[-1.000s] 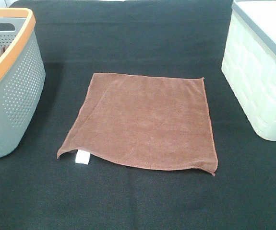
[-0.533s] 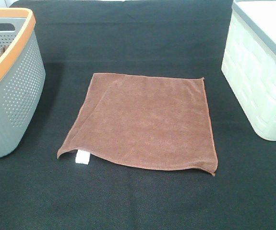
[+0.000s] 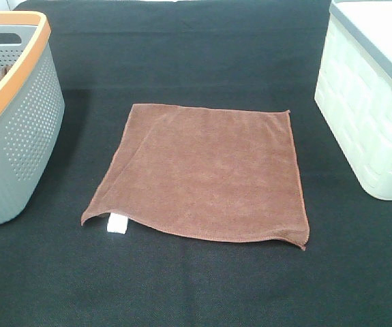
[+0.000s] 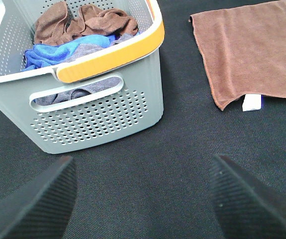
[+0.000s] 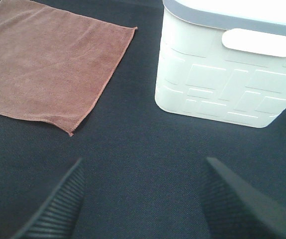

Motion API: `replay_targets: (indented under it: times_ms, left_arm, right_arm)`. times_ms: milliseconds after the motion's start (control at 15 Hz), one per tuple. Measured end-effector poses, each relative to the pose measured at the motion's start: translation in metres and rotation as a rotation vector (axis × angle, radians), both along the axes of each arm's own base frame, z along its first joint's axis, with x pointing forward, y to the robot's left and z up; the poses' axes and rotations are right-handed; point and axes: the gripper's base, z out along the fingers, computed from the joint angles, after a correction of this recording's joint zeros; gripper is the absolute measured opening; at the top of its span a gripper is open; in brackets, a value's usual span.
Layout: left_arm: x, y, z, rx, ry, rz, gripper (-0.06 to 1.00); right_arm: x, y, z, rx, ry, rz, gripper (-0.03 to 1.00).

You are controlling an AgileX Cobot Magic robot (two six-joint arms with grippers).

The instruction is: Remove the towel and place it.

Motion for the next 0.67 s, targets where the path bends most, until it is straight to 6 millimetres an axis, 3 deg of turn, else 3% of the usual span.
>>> replay_targets:
  times_ms: [667]
  left_arm:
    - [0.0, 0.0, 0.0, 0.0, 0.0, 0.0, 0.71]
  right_arm:
    - [0.0, 0.0003, 0.0, 0.003, 0.0, 0.002, 0.63]
